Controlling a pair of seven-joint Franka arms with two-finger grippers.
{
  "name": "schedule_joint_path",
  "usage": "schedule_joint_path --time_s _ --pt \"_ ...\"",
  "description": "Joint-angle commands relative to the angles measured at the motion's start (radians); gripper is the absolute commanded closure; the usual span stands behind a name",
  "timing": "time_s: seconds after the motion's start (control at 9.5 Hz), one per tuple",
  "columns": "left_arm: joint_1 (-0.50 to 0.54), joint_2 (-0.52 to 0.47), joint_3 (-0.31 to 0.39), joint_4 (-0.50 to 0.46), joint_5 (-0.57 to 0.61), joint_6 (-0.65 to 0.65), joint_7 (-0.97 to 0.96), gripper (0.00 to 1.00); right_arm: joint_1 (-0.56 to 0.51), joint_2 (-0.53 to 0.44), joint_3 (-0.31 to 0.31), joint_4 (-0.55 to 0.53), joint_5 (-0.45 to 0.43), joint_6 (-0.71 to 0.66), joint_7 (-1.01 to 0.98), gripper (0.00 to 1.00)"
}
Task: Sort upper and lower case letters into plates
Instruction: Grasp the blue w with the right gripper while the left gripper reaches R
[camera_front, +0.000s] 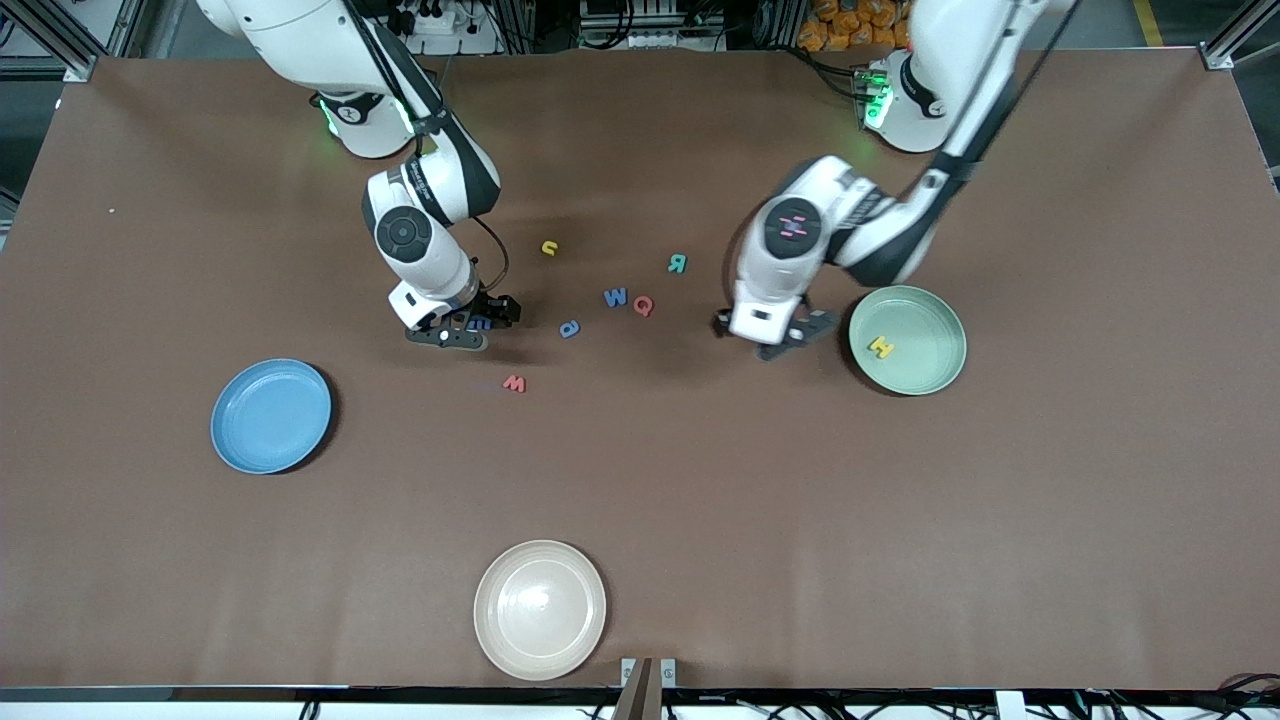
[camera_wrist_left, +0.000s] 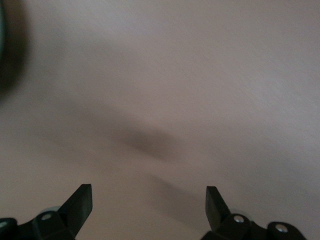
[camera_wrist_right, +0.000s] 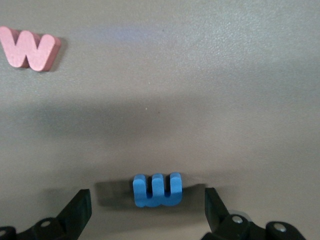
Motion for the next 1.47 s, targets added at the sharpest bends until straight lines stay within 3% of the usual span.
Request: schedule_joint_path --time_s 0.0,0.21,0.53,0.63,0.74,0.84,1.05,1.37 --pt "-0.077 0.061 0.007 0.080 0.008 -0.007 -0.034 0.00 0.002 0.004 -0.005 -0.020 0.012 0.033 -0.005 0.00" --pt "-0.157 0.058 0.004 0.054 0.085 -0.006 0.036 0.00 -0.001 0.013 -0.006 -0.020 0.012 0.042 -0.007 0.00" --pt "-0.178 0.070 -0.002 0.042 0.157 -0.007 0.458 0.00 -0.003 0.014 -0.008 -0.019 0.008 0.042 -0.010 0.00" --pt "-0.173 0.064 -0.002 0.020 0.157 -0.006 0.593 0.00 -0.003 0.014 -0.008 -0.019 0.005 0.040 -0.029 0.32" --pt "-0.168 0.073 -0.001 0.021 0.157 -0.004 0.680 0.00 -0.012 0.012 -0.008 -0.019 0.005 0.037 -0.074 0.76" --pt "-0.162 0.071 -0.002 0.017 0.157 -0.004 0.734 0.00 -0.017 0.012 -0.008 -0.019 0.005 0.034 -0.076 1.00" --pt "-0.174 0.074 -0.004 0.012 0.154 0.008 0.754 0.00 -0.020 0.010 -0.008 -0.019 0.005 0.030 -0.074 1.00" --pt "-0.176 0.088 -0.009 -0.075 0.144 0.175 0.678 0.00 -0.049 -0.008 -0.011 -0.013 0.005 0.028 -0.074 1.00"
